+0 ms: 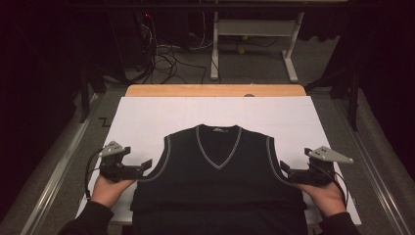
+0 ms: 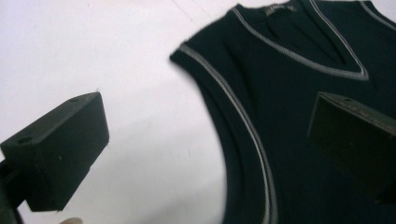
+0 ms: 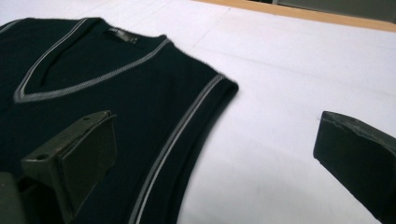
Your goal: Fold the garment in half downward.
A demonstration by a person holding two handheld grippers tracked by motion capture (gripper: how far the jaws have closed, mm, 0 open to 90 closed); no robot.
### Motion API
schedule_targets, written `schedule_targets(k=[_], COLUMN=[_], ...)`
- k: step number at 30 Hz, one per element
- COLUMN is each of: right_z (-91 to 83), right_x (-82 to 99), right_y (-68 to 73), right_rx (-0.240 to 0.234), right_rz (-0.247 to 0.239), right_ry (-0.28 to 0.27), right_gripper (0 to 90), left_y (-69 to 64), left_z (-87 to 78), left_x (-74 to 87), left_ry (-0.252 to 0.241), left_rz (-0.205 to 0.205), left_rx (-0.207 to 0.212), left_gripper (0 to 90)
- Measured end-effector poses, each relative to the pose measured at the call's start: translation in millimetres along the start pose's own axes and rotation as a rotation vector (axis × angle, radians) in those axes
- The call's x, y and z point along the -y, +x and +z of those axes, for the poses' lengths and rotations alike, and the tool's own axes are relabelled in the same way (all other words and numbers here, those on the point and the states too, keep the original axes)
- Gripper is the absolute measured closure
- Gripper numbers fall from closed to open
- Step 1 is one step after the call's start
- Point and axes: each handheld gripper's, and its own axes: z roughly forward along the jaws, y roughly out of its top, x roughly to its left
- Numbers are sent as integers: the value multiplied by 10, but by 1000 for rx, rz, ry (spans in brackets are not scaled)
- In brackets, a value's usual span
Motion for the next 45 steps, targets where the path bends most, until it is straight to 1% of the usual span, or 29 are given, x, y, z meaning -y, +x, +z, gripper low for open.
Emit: schedule_targets(k=[3, 5, 9, 11, 13, 14, 17, 19, 20, 21, 24, 26, 27, 29, 30, 31, 32, 33, 34, 36, 37, 38, 39, 41, 43, 45], right_z=[140, 227, 400, 487, 580, 627, 776, 865, 905, 943, 1040, 1084, 1104, 1144, 1177, 1177, 1186, 1196, 1196, 1211, 1225, 1225, 1233, 1238, 1240, 1234], right_x=[-110, -164, -264, -316, -365, -387, -442, -466, -477, -484, -486, -478, -471, -448, -419, -419, -407, -391, -391, -382, -377, -377, -372, -369, -369, -373], right_y=[-8, -13, -15, -16, -12, -10, -5, -1, -3, -6, -16, -17, -18, -23, -46, -46, -57, -74, -74, -68, -47, -47, -31, -6, 9, 26], right_rx=[-4, -11, 0, -2, 0, 3, 3, 2, 0, 0, 2, 11, 16, 33, 39, 39, 40, 39, 39, 37, 35, 35, 30, 36, 37, 29], right_rz=[-10, -9, -24, -34, -26, -28, -21, -13, -8, 1, 32, 30, 21, 19, 26, 26, 34, 37, 37, 35, 23, 23, 22, 22, 19, 17], right_ry=[6, 12, 39, 46, 59, 63, 92, 111, 121, 133, 158, 173, 179, 212, 238, 238, 245, 259, 259, 276, 290, 290, 294, 288, 282, 282], right_gripper=[5, 5, 5, 6, 8, 12, 22, 41, 53, 60, 94, 148, 158, 176, 206, 206, 221, 264, 264, 293, 346, 346, 353, 389, 446, 533], left_y=[40, 55, 88, 117, 138, 140, 105, 102, 102, 100, 94, 96, 101, 102, 107, 106, 95, 84, 72, 32, 15, 0, -17, -32, -41, -50], left_z=[126, 206, 351, 419, 494, 538, 694, 801, 850, 902, 1040, 1104, 1129, 1161, 1171, 1180, 1186, 1190, 1190, 1196, 1194, 1193, 1196, 1193, 1193, 1194], left_x=[-128, -202, -338, -398, -447, -473, -517, -523, -517, -512, -493, -489, -488, -488, -486, -483, -483, -481, -481, -478, -475, -472, -468, -465, -466, -466], left_ry=[11, 18, 27, 23, 11, 16, 55, 88, 106, 126, 180, 206, 211, 212, 212, 210, 210, 209, 211, 216, 217, 220, 220, 222, 223, 225], left_rz=[-11, -5, -21, -47, -90, -97, -72, -75, -76, -76, -79, -90, -102, -112, -120, -121, -119, -116, -107, -82, -72, -67, -61, -63, -69, -73], left_rx=[7, 3, 3, 3, 5, 10, -10, -13, -8, -14, -41, -64, -63, -78, -74, -73, -81, -94, -102, -115, -110, -100, -103, -89, -76, -62], left_gripper=[0, 0, 0, 0, 0, 0, 0, 0, 0, 33, 70, 94, 115, 143, 204, 204, 206, 251, 251, 328, 422, 422, 455, 518, 580, 633])
